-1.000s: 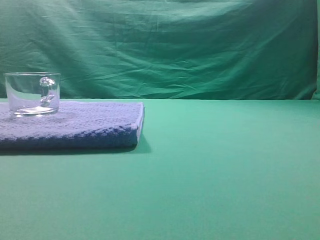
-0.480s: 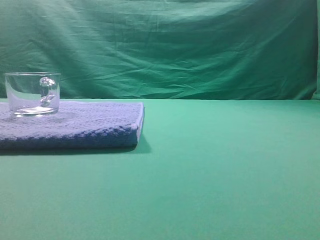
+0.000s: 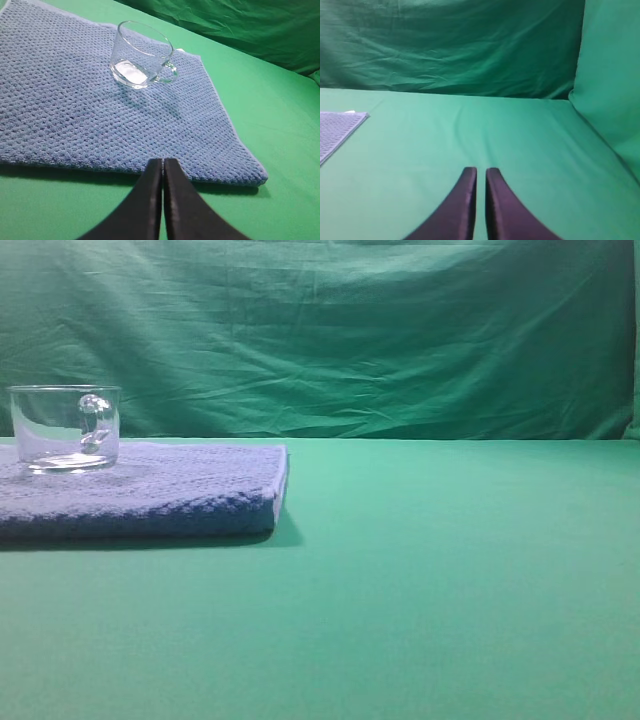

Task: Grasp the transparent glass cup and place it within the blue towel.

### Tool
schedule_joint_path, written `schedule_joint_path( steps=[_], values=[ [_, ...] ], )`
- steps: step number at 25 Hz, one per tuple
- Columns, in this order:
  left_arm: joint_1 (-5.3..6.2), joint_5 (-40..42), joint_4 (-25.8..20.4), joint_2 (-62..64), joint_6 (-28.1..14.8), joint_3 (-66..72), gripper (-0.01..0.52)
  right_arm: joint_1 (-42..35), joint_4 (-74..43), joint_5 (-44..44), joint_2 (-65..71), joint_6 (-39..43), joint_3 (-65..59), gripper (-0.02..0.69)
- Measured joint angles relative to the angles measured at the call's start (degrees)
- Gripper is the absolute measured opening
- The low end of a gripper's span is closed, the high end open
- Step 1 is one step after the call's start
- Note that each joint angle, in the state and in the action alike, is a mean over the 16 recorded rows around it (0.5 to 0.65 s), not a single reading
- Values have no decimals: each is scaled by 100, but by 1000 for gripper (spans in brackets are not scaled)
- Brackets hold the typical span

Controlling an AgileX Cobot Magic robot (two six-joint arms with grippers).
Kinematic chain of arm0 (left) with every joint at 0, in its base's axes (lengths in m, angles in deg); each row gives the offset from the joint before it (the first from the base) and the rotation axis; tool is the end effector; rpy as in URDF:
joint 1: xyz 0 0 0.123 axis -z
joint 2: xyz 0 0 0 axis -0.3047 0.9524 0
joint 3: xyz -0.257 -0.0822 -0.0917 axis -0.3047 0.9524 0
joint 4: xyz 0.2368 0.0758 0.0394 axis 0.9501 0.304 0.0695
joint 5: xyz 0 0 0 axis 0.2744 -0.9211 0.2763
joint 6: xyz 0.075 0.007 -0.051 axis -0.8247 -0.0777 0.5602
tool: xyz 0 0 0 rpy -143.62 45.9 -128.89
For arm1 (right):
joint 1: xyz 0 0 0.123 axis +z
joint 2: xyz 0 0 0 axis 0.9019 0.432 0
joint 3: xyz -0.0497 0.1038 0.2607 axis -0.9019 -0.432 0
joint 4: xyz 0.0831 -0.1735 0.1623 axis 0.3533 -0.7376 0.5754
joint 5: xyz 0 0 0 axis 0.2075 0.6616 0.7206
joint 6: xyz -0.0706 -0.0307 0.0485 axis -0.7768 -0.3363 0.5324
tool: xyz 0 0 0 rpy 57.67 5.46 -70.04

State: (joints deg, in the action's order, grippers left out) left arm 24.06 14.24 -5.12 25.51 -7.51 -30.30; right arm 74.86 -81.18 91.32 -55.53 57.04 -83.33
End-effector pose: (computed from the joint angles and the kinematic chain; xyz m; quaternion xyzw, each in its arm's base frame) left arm 0.0463 -0.0194 0.1928 -0.0622 0.7913 -0.2092 0.5711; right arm 0.0559 0.0010 0.2147 -0.0345 0.7611 0.0229 0.6473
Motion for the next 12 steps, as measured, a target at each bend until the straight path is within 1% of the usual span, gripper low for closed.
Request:
schedule_joint_path(
  steps=[6, 12],
  values=[
    [0, 0, 0, 0, 0, 0, 0, -494, 215, -208, -308, 0, -499, 69],
    [0, 0, 0, 0, 0, 0, 0, -739, 379, -103, -332, 0, -670, 69]
  ],
)
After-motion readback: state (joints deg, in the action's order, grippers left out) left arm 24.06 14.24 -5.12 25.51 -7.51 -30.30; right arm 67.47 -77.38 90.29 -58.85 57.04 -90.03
